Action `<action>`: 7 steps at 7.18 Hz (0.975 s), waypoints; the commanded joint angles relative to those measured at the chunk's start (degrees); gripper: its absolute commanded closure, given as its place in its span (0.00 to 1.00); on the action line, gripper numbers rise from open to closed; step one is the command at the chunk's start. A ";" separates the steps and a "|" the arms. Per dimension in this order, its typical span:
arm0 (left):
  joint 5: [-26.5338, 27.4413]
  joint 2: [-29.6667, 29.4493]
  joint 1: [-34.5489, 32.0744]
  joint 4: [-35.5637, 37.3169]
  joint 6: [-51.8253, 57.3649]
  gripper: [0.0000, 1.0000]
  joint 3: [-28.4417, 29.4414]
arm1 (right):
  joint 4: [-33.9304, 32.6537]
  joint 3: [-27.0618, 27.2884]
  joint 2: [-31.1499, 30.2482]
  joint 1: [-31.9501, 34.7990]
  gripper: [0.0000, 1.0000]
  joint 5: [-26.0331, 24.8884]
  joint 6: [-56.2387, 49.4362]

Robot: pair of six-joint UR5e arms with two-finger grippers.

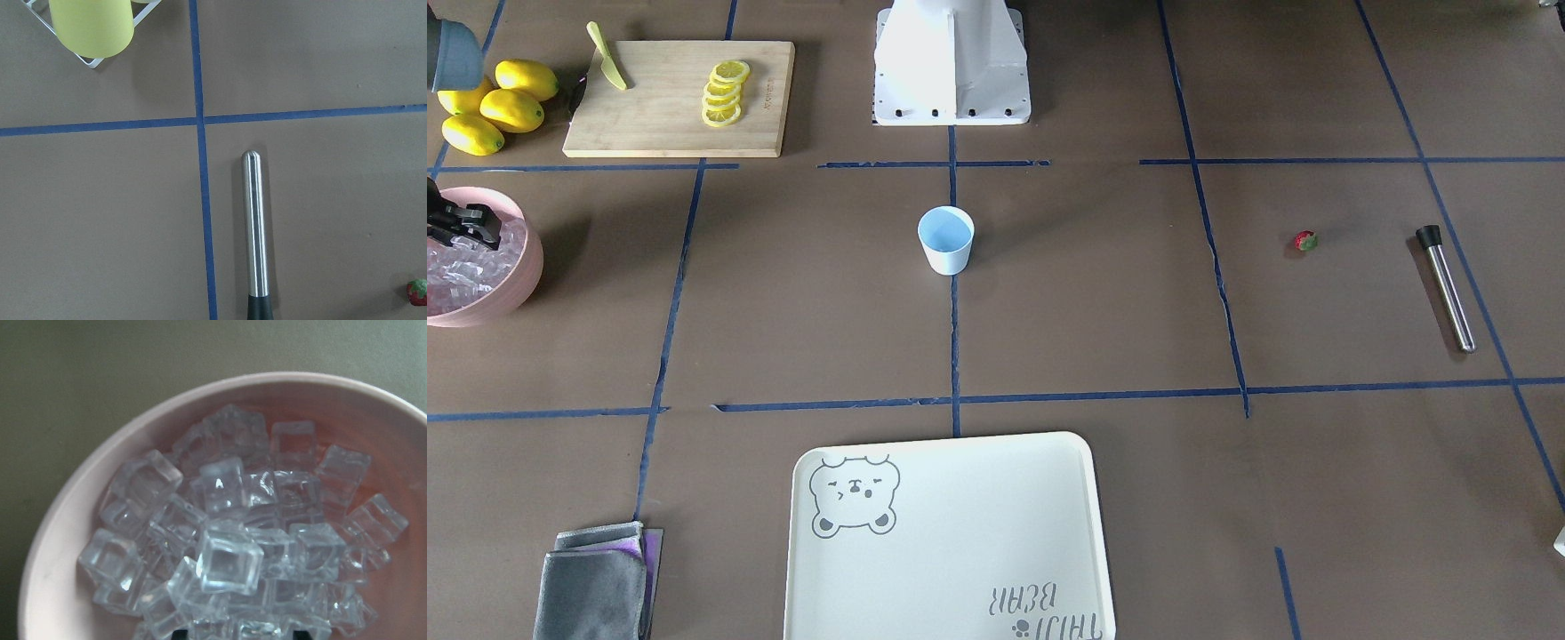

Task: Mash ice and strawberries in cup
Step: 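Lower the right gripper into the bowl and grasp another ice cube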

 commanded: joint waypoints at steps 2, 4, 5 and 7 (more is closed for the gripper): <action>0.00 0.00 0.00 0.11 -0.09 0.00 -0.60 | 0.18 0.38 -0.44 0.20 1.00 -0.63 -0.09; 0.00 0.00 0.00 0.11 -0.09 0.00 -0.78 | -0.08 5.10 -2.71 0.64 1.00 -0.63 -0.18; 0.00 0.00 0.00 0.20 -0.09 0.00 -0.87 | -0.61 9.31 -4.99 2.12 1.00 -0.63 -0.27; 0.00 0.09 0.00 0.20 -0.09 0.00 -0.87 | -0.35 14.16 -3.71 4.15 1.00 -0.63 -0.27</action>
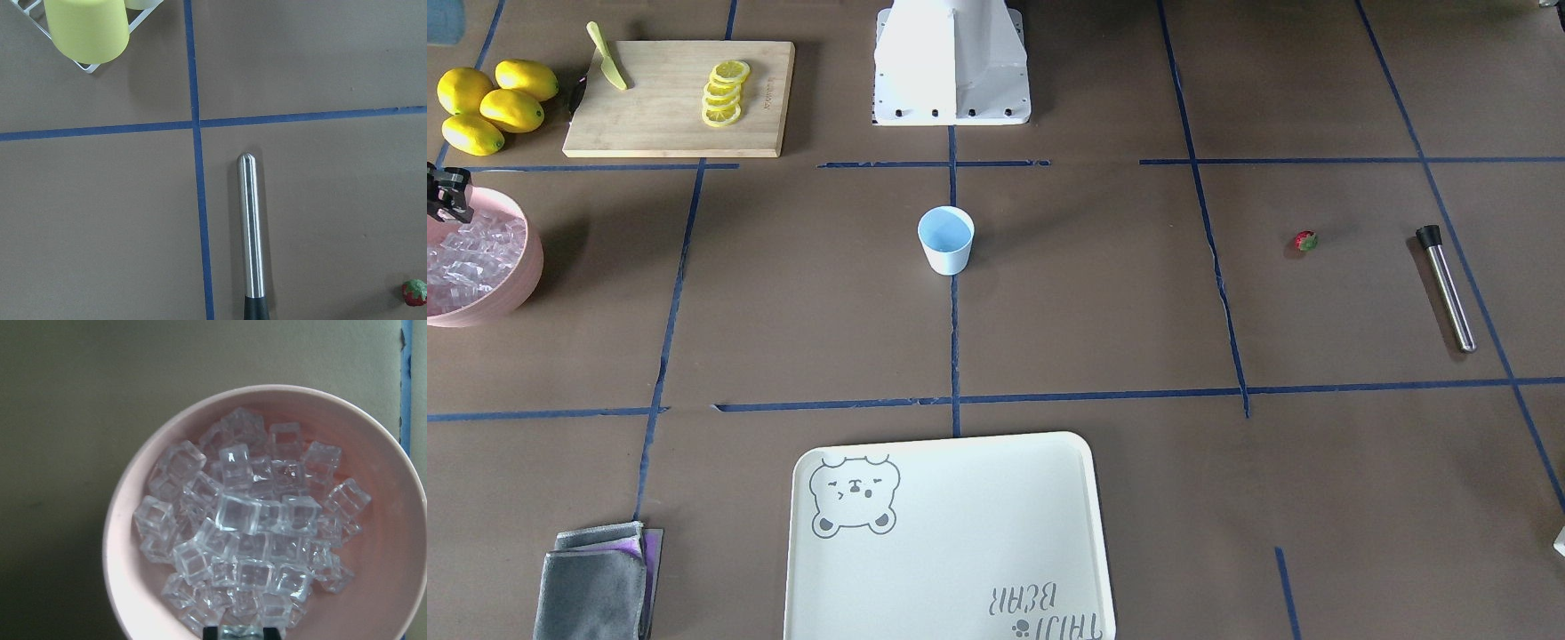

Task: Mash ice and strawberries in cup
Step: 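Lower the right gripper into the bowl and grasp another ice cube, then carry the ice cube over the blue cup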

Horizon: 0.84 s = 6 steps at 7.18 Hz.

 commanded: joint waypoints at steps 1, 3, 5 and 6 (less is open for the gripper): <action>0.00 0.07 0.00 0.01 0.00 0.00 0.10 | -0.27 2.92 8.04 0.92 1.00 0.40 0.77; 0.00 0.07 0.00 -0.08 0.09 0.00 0.88 | -6.55 -0.58 24.55 -5.98 1.00 -0.29 1.91; 0.00 0.15 0.00 -0.08 0.09 0.00 1.06 | -10.63 -5.06 37.77 -17.12 1.00 -10.08 11.71; 0.00 0.50 0.00 -0.08 0.17 0.00 1.24 | -10.73 -7.78 42.52 -19.97 1.00 -12.49 14.11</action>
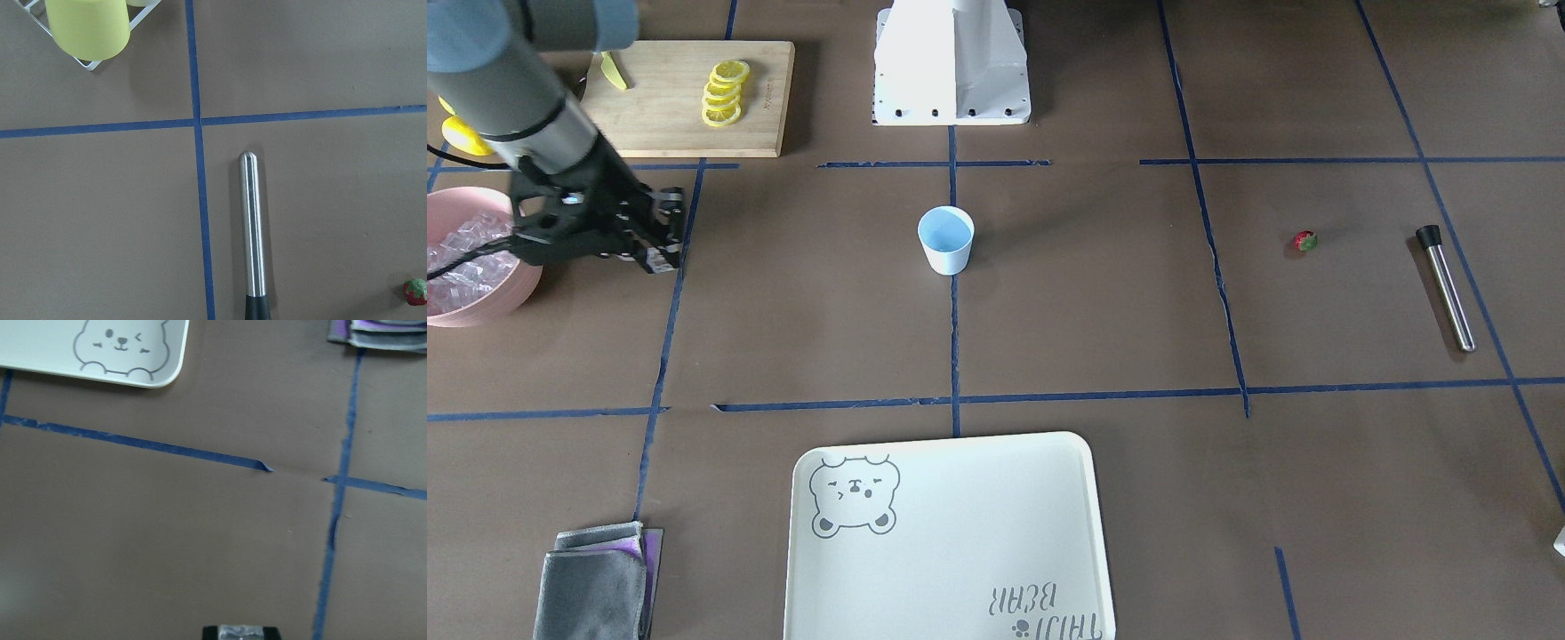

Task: Mash ice and strawberries in cup
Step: 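Carry the ice cube over the blue cup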

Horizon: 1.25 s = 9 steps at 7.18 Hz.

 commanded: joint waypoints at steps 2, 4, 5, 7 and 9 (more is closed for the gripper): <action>0.00 0.55 0.09 -0.09 0.07 0.00 0.28 | -0.80 -4.41 10.58 -11.74 1.00 -9.72 11.09; 0.00 0.64 0.00 -0.09 0.07 0.00 0.37 | -0.80 -6.77 14.80 -17.37 1.00 -13.78 15.59; 0.00 0.64 0.00 -0.09 0.07 0.00 0.45 | -0.80 -7.74 15.69 -20.01 1.00 -16.41 15.70; 0.00 0.64 0.00 -0.18 0.07 0.00 0.80 | -0.80 -10.29 18.23 -23.27 0.99 -18.27 18.49; 0.00 0.64 0.00 -0.44 0.16 0.00 1.15 | -0.80 -13.70 21.65 -24.08 0.98 -18.81 19.39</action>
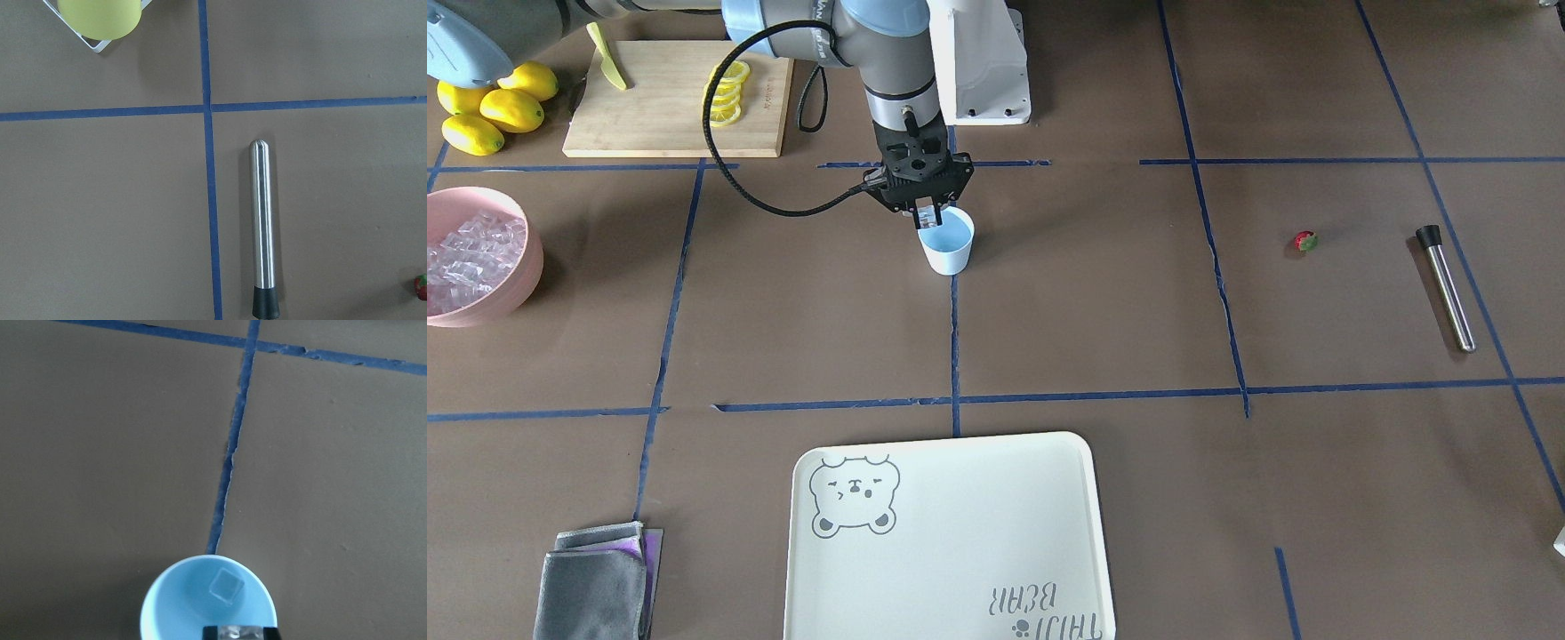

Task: Mash ice and strawberries in cup
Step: 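Carry the ice cube over the blue cup, then open the right gripper to drop the ice cube into the cup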

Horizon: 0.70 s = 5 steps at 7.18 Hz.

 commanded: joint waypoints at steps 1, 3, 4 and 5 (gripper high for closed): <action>0.00 0.00 -0.02 -0.29 0.07 0.00 0.38 | 0.09 -3.86 3.43 -0.60 0.97 -1.25 0.55; 0.00 0.00 0.07 -0.38 0.07 0.00 0.47 | 0.00 -3.96 3.53 -0.60 0.89 -1.52 0.47; 0.00 0.00 -0.02 -0.38 0.07 0.00 0.38 | -0.09 -3.79 3.61 -0.51 0.58 -1.52 0.38; 0.00 0.00 -0.02 -0.46 0.07 0.00 0.38 | -0.17 -3.44 3.09 -0.51 0.13 -1.52 0.46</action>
